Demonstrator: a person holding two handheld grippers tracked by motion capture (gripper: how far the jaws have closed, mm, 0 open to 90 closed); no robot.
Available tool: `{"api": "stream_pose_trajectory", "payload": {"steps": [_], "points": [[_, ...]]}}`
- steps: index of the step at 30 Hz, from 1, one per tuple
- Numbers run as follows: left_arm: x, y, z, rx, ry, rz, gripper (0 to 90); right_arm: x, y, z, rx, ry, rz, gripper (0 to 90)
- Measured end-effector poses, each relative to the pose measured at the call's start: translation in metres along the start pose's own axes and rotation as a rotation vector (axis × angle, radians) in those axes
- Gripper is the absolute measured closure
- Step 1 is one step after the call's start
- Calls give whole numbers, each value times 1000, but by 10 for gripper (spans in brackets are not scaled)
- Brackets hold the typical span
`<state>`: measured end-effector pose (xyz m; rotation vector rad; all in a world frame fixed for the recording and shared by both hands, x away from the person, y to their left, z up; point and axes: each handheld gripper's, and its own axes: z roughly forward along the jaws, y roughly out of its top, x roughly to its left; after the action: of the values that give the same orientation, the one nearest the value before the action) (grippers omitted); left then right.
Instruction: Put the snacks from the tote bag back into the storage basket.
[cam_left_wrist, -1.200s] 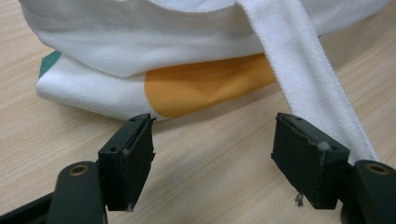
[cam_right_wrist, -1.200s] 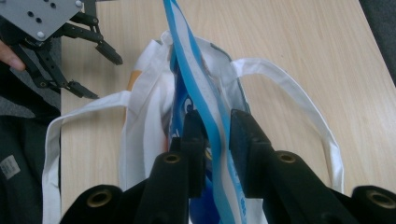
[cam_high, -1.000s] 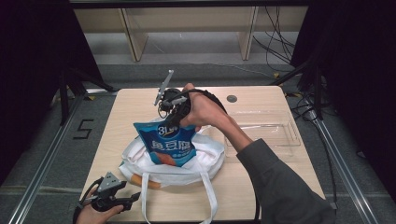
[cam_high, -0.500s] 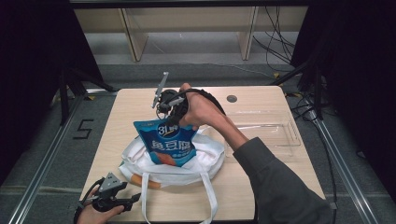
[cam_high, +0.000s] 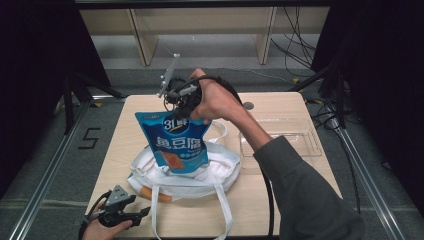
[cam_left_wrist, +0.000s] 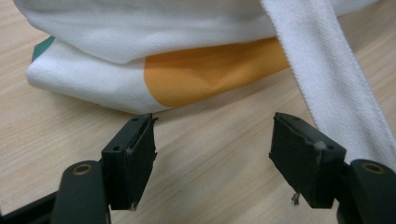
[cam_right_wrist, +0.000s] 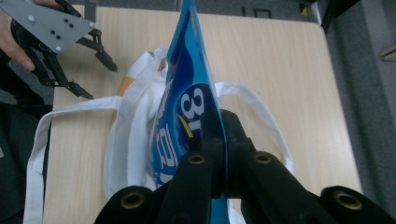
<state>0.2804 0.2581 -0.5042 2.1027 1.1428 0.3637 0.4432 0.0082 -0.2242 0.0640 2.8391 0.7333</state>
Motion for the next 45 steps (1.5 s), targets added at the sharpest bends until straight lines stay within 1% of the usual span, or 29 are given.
{"api": "stream_pose_trajectory", "payload": {"steps": [1,3,4,5,6,8,10,11,12,13,15,16,19,20,21,22,23,25,26,27,29,30,32,33,37,38,40,42,45], "points": [[0,0,1,-10,1,0,306,0,2,-7,-5,-20,4,900],[1,-1,0,4,7,5,307,0,4,-17,-11,-12,4,900],[1,-1,0,-3,9,3,307,-1,4,-22,-14,-36,-17,900],[1,-1,0,-1,11,2,307,0,3,-30,-5,-39,0,900],[2,-1,0,0,2,1,308,-2,3,-33,-17,-48,-9,900],[2,-1,0,2,3,5,318,-3,-2,-43,-7,-60,17,900],[2,-1,-1,0,2,8,316,-5,-8,-51,-23,-80,5,900],[3,-1,-1,5,3,14,313,-7,-12,-54,-24,-76,-6,900],[3,-1,-1,-2,6,-2,310,-7,-17,-57,-19,-90,13,900],[3,-1,-1,2,8,1,301,-9,-21,-60,-19,-93,9,900],[3,-1,-2,3,4,0,293,-11,-32,-66,-10,-114,40,900],[3,-1,-1,10,14,7,290,-14,-35,-68,-6,-112,31,900],[3,-1,-1,3,10,-4,284,-17,-49,-78,-4,-120,73,900],[5,0,-6,22,2,29,281,-19,-56,-82,-6,-134,81,900],[6,-1,-6,22,5,32,280,-20,-59,-84,-1,-129,88,900],[4,-1,-5,1,7,-1,279,-23,-64,-87,-5,-140,84,900],[6,-1,-7,29,9,32,278,-23,-70,-91,-1,-152,108,900],[6,-2,-6,30,6,30,278,-29,-79,-97,-4,-155,91,900],[7,-2,-6,39,6,30,278,-30,-85,-101,3,-167,116,900],[6,-2,-5,27,7,26,279,-31,-89,-105,6,-156,124,900],[7,-3,-5,30,7,26,279,-34,-99,-115,19,-182,152,900],[7,-3,-6,27,7,25,279,-37,-104,-118,12,-185,139,900],[7,-3,-5,26,12,12,279,-38,-113,-123,18,-188,164,900],[8,-3,-7,35,17,25,279,-40,-118,-125,16,-192,159,900],[8,-3,-6,30,14,20,280,-44,-137,-134,18,-202,171,900],[7,-3,-6,21,18,2,280,-44,-141,-136,22,-209,185,900],[7,-4,-4,-2,26,-26,280,-47,-149,-138,19,-209,176,900],[9,-4,-6,20,24,10,280,-47,-157,-140,19,-215,198,900],[7,-4,-4,0,31,-20,280,-48,-169,-142,18,-221,214,900]]}}
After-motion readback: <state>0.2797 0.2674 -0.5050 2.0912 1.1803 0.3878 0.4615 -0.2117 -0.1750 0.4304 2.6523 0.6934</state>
